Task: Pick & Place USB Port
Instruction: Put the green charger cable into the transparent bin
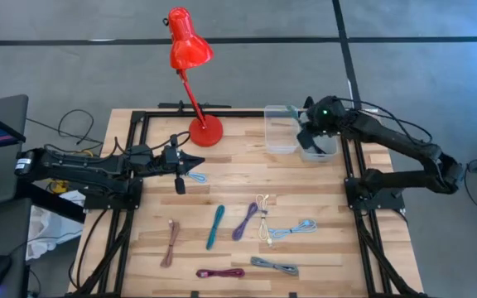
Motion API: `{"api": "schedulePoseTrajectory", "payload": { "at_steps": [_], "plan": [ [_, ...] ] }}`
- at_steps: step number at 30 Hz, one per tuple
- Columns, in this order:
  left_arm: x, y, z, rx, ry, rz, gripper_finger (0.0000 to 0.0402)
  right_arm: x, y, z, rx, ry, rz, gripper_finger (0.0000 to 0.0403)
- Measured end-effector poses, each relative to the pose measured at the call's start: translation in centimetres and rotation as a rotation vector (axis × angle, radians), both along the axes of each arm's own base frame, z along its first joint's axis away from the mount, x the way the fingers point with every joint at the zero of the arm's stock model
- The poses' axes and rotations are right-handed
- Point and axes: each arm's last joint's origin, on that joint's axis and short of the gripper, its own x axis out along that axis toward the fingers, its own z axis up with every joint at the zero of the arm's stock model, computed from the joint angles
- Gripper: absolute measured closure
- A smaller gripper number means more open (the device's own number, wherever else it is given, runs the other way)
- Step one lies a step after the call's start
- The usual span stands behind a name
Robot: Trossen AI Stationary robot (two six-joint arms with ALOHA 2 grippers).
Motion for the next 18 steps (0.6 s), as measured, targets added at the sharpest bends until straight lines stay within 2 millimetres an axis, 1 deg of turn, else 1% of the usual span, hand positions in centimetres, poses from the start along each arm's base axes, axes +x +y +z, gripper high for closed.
{"api": "schedulePoseTrajectory", "payload": {
  "at_steps": [3, 7, 11, 14, 18],
  "plan": [
    [0.0, 0.0, 0.0, 0.000, 0.000, 0.000, 0.0396, 1.3, 0.0, -0.5, 0.012, -0.031, 0.028, 0.0402],
    [0.0, 0.0, 0.0, 0.000, 0.000, 0.000, 0.0396, 2.9, -0.8, -1.8, 0.056, -0.053, 0.060, 0.0403],
    [0.0, 0.0, 0.0, 0.000, 0.000, 0.000, 0.0396, 4.2, -1.9, -3.3, 0.063, -0.049, 0.057, 0.0403],
    [0.0, 0.0, 0.0, 0.000, 0.000, 0.000, 0.0396, 4.7, -2.8, -4.2, 0.099, -0.014, 0.035, 0.0403],
    [0.0, 0.0, 0.0, 0.000, 0.000, 0.000, 0.0396, 5.6, -4.1, -4.9, 0.140, 0.037, 0.012, 0.0403]
  ]
}}
